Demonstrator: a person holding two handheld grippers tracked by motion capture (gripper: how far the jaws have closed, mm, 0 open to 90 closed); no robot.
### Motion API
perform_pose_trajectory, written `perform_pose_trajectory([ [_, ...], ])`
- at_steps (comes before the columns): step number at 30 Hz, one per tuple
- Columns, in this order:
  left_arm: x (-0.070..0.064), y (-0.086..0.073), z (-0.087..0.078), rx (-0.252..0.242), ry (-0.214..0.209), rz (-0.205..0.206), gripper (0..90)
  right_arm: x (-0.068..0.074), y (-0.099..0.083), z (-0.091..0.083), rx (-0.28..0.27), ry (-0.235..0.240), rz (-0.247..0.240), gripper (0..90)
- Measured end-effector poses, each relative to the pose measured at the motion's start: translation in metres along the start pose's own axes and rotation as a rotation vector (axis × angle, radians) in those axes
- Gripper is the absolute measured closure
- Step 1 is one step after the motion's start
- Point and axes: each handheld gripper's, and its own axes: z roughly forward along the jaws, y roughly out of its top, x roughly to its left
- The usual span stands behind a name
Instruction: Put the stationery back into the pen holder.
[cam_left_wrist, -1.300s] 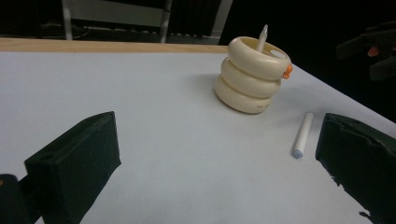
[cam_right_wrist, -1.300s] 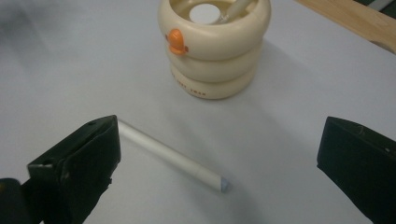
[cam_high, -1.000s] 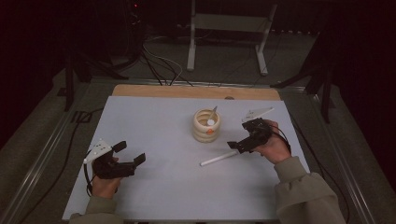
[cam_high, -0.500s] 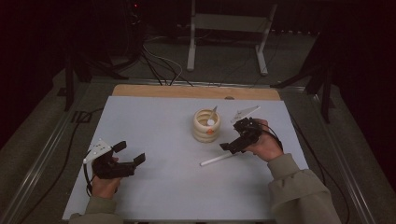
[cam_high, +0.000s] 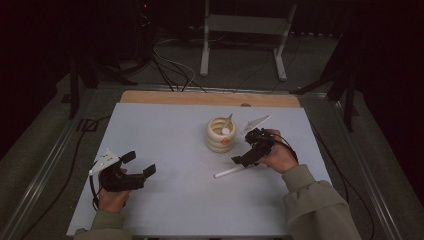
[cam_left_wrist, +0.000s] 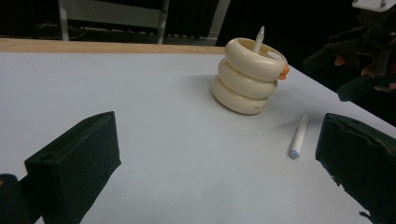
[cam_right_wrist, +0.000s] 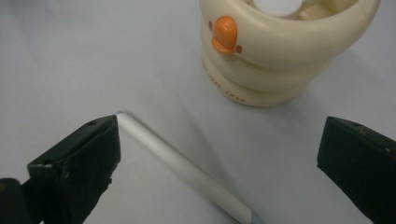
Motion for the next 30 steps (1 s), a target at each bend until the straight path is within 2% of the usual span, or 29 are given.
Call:
perform_pose_trajectory([
  [10,0.000,0.000,0.000,-0.001,-0.001,0.001,0.2,-0.001,-0.002,0.012,0.037,-0.001,-0.006,0.0],
  [30,0.000,0.000,0.000,0.002,-0.003,-0.001,0.3,0.006,-0.001,0.035,0.122,0.042,-0.046,0.0],
])
